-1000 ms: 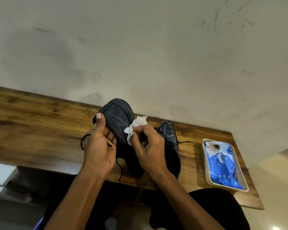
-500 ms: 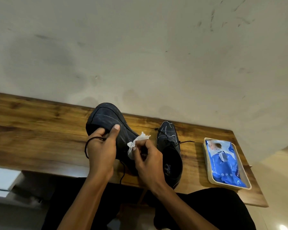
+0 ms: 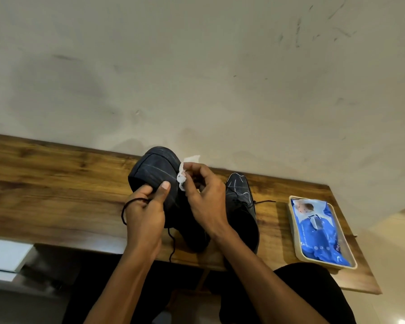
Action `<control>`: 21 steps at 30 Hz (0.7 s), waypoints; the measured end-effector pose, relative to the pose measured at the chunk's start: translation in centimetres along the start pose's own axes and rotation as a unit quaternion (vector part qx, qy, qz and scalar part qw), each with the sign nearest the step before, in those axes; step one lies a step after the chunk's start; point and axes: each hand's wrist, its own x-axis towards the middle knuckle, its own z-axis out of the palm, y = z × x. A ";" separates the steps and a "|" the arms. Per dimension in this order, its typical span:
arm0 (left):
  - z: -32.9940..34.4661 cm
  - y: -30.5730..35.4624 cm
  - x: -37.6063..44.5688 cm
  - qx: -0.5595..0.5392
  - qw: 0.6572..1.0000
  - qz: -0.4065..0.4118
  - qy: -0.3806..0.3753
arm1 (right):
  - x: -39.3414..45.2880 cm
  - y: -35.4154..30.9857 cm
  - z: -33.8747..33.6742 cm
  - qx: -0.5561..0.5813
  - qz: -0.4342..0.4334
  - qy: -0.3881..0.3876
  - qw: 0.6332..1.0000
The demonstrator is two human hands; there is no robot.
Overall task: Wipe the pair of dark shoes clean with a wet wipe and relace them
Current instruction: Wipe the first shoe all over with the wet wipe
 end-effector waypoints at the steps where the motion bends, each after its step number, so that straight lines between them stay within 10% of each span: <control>1: -0.1 -0.1 0.1 -0.007 1.000 -0.005 0.002 | -0.5 0.6 -0.4 -0.028 -0.013 -0.005 1.000; 10: -1.2 -0.6 1.6 -0.087 0.990 -0.105 0.031 | -6.1 4.8 -3.7 -0.084 0.127 -0.039 0.987; 21: -1.5 -1.1 1.8 -0.151 0.969 -0.189 0.042 | -4.3 1.4 0.1 -0.111 -0.098 -0.036 0.988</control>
